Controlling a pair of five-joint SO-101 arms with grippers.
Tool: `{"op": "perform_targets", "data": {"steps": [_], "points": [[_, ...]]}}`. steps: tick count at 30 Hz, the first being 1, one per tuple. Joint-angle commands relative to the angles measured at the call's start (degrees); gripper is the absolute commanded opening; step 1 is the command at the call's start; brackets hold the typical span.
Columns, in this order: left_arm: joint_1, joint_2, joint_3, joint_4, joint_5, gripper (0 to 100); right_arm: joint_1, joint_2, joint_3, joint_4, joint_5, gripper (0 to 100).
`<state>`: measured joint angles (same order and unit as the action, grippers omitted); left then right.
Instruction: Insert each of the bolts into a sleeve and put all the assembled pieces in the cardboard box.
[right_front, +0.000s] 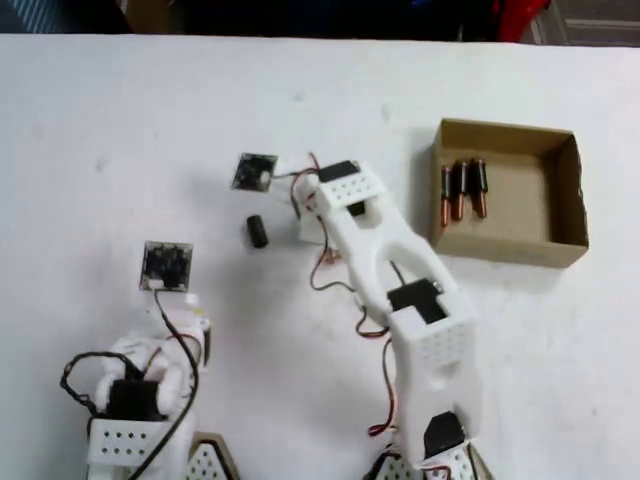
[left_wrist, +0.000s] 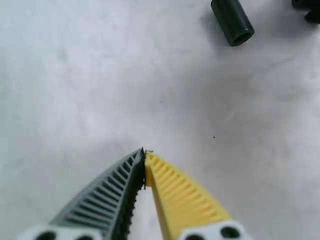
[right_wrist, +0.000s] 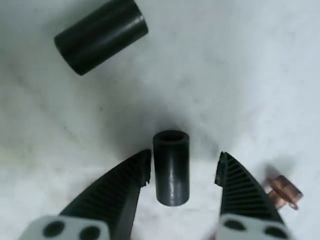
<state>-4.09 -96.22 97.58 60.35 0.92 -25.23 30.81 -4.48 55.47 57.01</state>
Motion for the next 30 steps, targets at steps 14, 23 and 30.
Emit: {"op": "perform_targets", "data": {"steps": [14,23,30], "points": [[-0.57,-0.75,-0.18,-1.49,-0.7,2,0.66,2.24,-2.73,-2.68,0.18,1.7],[-0.57,-0.75,-0.18,-1.49,-0.7,2,0.75,-5.49,-2.73,1.89,0.09,1.7],[-0.57,-0.75,-0.18,-1.49,-0.7,2,0.92,-17.98,-2.46,10.07,0.0,1.7]]}}
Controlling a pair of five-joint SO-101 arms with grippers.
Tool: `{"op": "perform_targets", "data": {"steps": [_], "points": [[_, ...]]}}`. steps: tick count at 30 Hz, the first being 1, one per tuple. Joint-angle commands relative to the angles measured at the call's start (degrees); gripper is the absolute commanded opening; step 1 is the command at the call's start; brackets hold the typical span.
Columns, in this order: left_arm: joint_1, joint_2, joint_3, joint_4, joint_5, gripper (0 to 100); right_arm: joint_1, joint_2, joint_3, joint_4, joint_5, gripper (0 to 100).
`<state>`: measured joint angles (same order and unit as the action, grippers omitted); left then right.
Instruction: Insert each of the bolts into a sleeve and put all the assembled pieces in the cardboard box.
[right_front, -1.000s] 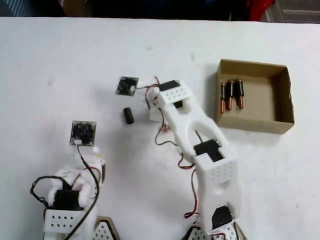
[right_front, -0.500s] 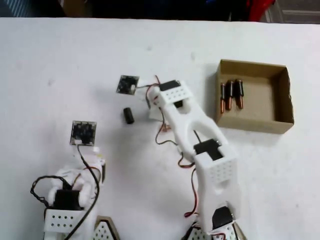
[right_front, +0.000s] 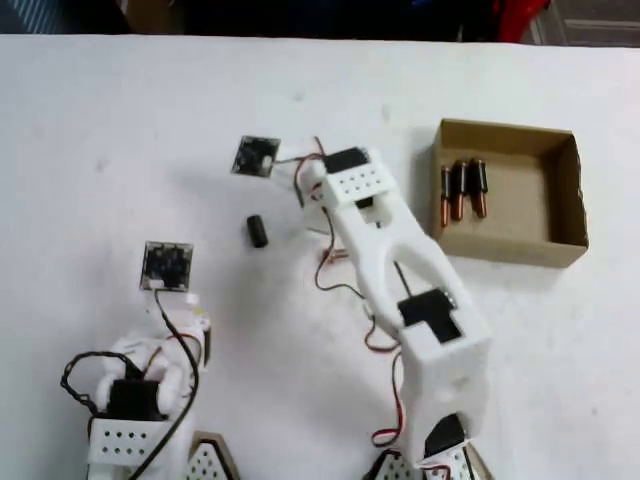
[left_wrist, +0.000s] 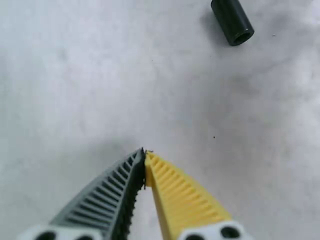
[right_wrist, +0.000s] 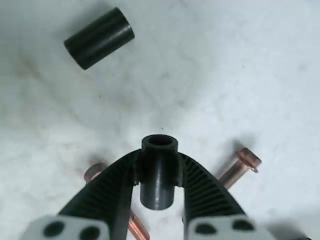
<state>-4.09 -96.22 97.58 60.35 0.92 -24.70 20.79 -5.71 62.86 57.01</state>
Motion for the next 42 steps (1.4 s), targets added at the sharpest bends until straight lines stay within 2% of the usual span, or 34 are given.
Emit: {"op": "perform_targets", "data": {"steps": [1,7,15,24,29,35,42], "points": [[-0.57,-0.75,-0.18,-1.49,-0.7,2,0.4,-9.71,-1.23,4.0,0.0,1.7],[-0.57,-0.75,-0.18,-1.49,-0.7,2,0.13,-21.58,-1.14,14.73,-1.14,1.7],[-0.4,-0.75,-0.18,-1.49,-0.7,2,0.57,-36.97,-1.05,23.78,-10.99,1.7],[-0.22,-0.75,-0.18,-1.49,-0.7,2,0.66,-50.24,-0.35,31.78,-25.32,1.7],[-0.22,-0.75,-0.18,-1.49,-0.7,2,0.66,-58.59,6.77,31.87,-30.33,1.7],[-0.22,-0.75,-0.18,-1.49,-0.7,2,0.66,-73.71,16.18,31.43,-30.95,1.7],[-0.4,-0.75,-0.18,-3.34,-0.7,2,0.66,-87.6,33.85,21.58,-31.03,1.7]]}}
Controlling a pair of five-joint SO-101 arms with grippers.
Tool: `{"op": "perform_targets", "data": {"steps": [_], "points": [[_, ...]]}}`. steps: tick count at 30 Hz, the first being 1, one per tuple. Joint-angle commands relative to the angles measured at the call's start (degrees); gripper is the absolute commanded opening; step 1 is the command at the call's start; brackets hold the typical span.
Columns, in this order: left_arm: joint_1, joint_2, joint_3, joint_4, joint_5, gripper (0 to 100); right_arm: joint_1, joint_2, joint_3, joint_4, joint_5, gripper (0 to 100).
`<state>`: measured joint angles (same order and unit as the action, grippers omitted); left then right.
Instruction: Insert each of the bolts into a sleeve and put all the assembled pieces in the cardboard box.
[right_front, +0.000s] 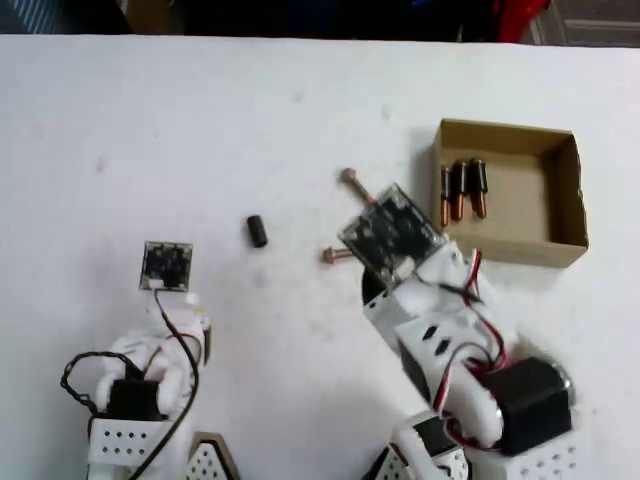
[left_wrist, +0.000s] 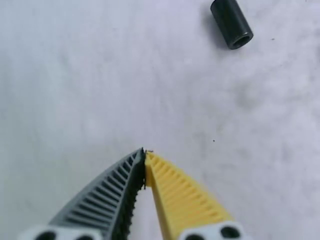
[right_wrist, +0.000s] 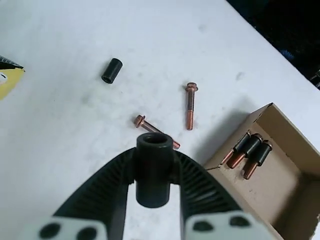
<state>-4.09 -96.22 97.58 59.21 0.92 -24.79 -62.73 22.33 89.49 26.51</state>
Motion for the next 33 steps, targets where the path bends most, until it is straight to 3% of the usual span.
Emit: {"op": "perform_targets", "data": {"steps": [1,6,14,19,23,31,33], "points": [[-0.22,-0.75,-0.18,-2.29,-0.7,2,0.75,-5.32,8.7,-6.73,-0.53,1.7],[-0.22,-0.75,-0.18,-2.37,-0.7,2,0.84,-9.8,18.99,-11.47,-0.53,1.6],[-0.22,-0.75,-0.18,-2.02,-0.62,2,1.1,-23.52,21.45,-6.99,-0.53,1.6],[-0.22,-0.75,-0.18,-2.02,-0.62,2,10.59,-29.76,21.63,-8.31,-0.62,1.6],[-0.22,-0.75,-0.18,-2.29,-0.7,2,16.22,-30.02,24.97,-12.35,-0.62,1.6],[-0.48,-0.75,-0.18,-2.37,-0.97,2,16.92,-30.29,39.82,-25.63,-0.7,1.6],[-0.48,-0.75,-0.18,-2.37,-3.87,2,16.92,-30.29,42.9,-28.09,-0.7,1.6]]}}
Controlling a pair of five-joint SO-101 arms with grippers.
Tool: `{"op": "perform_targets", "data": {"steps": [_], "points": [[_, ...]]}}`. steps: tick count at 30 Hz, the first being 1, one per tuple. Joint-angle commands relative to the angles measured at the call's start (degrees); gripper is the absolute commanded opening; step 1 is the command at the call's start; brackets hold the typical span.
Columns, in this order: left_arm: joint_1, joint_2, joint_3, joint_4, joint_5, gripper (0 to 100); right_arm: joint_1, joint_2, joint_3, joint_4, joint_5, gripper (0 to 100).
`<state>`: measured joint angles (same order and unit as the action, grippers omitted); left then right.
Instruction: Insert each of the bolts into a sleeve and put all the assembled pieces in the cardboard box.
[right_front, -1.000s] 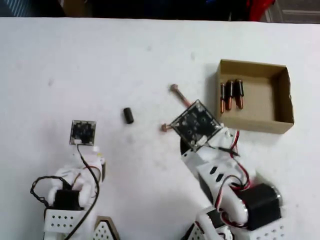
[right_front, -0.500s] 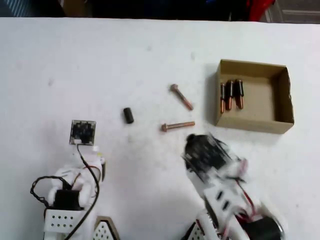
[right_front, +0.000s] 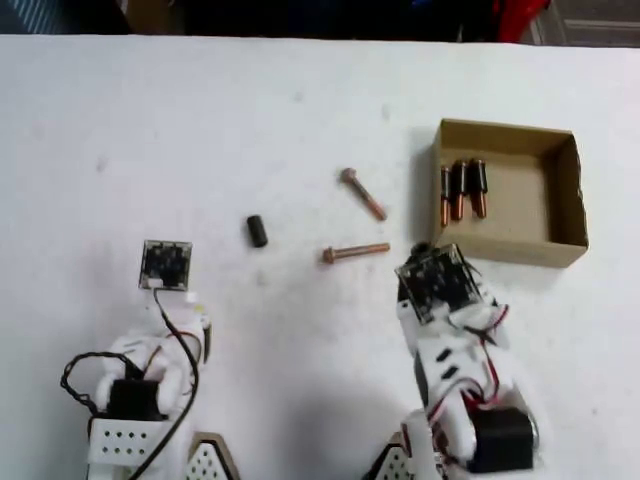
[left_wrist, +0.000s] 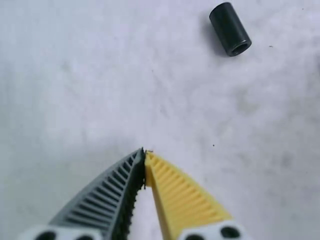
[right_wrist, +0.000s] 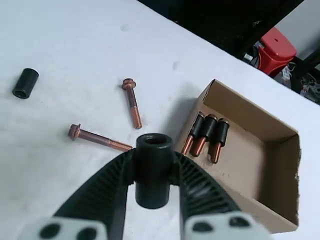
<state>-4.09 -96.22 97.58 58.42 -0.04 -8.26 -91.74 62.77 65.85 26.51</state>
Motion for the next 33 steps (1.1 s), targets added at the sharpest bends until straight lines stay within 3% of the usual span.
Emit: {"op": "perform_targets", "data": {"steps": [1,4,10,33], "points": [[-0.31,-0.75,-0.18,-1.49,-4.84,2,0.4,-1.36,3.78,-5.41,-0.7,1.6],[-0.22,-0.75,-0.18,-1.23,-7.21,2,0.4,-1.36,7.3,-7.96,-0.79,1.6],[-0.22,-0.75,-0.18,-1.23,-5.8,2,0.4,-1.36,11.52,-11.03,-8.97,1.7],[-0.4,-0.66,-0.18,-1.14,-6.15,2,3.3,-11.38,10.64,-1.98,-9.58,1.7]]}}
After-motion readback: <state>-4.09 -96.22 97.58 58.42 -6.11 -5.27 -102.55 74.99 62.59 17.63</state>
